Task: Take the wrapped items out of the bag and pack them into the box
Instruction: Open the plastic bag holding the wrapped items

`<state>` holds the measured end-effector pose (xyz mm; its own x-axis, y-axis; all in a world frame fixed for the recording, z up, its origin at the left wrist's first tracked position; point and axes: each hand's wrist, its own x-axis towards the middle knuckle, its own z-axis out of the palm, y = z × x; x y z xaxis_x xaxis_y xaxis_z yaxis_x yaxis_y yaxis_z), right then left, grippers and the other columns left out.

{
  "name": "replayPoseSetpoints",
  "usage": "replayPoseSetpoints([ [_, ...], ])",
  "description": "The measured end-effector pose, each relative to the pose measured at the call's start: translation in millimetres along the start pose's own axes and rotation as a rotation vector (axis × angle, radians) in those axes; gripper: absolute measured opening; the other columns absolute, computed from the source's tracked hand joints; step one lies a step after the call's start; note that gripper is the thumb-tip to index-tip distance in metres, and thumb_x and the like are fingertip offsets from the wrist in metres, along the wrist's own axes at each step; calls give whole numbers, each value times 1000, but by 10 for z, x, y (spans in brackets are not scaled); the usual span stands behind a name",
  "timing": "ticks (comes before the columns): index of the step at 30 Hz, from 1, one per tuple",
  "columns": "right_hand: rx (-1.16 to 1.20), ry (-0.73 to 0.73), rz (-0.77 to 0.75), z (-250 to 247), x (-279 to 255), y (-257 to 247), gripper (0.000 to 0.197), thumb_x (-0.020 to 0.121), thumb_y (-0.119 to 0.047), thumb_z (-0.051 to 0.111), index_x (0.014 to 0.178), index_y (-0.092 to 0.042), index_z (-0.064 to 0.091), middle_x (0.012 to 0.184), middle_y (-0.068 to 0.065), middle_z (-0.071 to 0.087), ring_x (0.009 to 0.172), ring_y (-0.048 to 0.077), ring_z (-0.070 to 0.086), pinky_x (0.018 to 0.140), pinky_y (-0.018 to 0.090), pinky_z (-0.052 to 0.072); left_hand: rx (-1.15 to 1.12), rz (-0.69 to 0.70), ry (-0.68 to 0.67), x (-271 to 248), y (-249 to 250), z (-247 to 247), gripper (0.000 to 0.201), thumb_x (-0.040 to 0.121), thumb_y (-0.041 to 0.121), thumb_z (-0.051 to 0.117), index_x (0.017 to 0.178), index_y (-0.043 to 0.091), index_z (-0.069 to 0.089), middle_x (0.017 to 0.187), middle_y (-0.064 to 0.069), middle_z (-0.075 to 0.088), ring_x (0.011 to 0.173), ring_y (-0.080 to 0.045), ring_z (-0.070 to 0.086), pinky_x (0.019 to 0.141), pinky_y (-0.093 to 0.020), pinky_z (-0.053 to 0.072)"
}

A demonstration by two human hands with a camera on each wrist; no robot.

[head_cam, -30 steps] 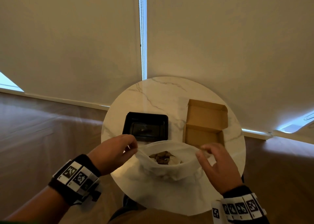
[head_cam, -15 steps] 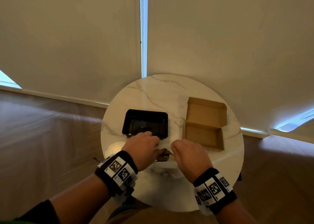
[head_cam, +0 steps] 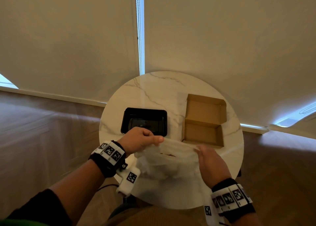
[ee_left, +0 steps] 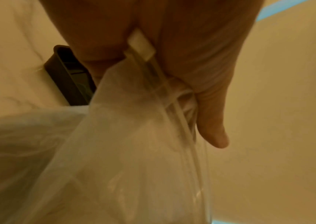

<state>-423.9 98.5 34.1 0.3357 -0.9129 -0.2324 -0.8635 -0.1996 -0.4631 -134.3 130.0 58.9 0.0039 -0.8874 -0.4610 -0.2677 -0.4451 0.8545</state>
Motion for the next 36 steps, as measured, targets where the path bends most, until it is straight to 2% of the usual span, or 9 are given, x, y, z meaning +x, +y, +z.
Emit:
replayPoseSetpoints([
  [5,494,-103,74,-130,-95,-79,27,108,-27,44,94,-22,67,81,3,68,70,16,64,64,29,50,-92,-11,48,48,12,-84,42,74,56,80,91,17,80,81,1,74,76,-16,67,76,-32,57],
  [8,534,-121,77,-158,-143,-37,30,108,-30,45,93,-22,70,77,4,69,68,17,66,61,31,51,267,75,185,-20,-67,-208,40,81,63,75,102,30,73,93,8,72,86,-8,68,82,-34,61],
  [12,596,-128,63,-176,-184,-9,31,107,-30,46,95,-22,73,78,2,71,69,19,68,60,31,53,527,-49,213,-249,-161,-255,41,89,66,62,103,28,69,92,7,68,81,-7,64,74,-31,58],
  [16,648,-149,53,-147,-187,-17,26,106,-26,50,102,-22,75,80,1,72,69,18,68,62,29,56,-342,-313,85,-297,-184,-118,27,101,32,64,106,7,75,107,-17,75,86,-22,72,87,-39,62],
  [18,689,-160,40,-140,-171,-11,23,104,-19,54,106,-22,76,85,-1,74,73,21,70,67,32,60,-776,-362,102,-236,-187,-53,22,101,23,63,105,4,73,106,-15,75,94,-23,71,95,-38,60],
  [23,676,-156,-5,-112,-122,-74,21,100,-9,60,102,-20,78,90,-3,76,76,17,72,71,31,62,-1343,-361,152,-72,-192,63,22,104,15,55,93,0,66,95,-16,67,103,-30,69,92,-48,60],
  [27,851,-101,109,-38,-11,-52,18,100,-6,58,104,-10,76,96,7,76,86,25,74,73,34,64,-1457,-387,132,-21,-216,121,23,106,15,49,96,0,63,88,-16,68,80,-28,74,83,-47,63],
  [32,1677,-138,532,14,122,-33,19,104,-5,46,109,-2,64,99,17,76,86,23,77,76,37,65,-1423,-473,-2,29,-418,154,26,101,19,52,110,1,69,76,-6,62,56,-16,65,56,-28,61],
  [36,1820,-198,600,75,101,-120,25,104,-10,42,112,-2,64,101,22,74,84,29,75,72,40,64,-1163,-514,-30,20,-521,141,22,94,28,63,102,8,69,89,-8,65,77,-18,62,75,-28,54],
])
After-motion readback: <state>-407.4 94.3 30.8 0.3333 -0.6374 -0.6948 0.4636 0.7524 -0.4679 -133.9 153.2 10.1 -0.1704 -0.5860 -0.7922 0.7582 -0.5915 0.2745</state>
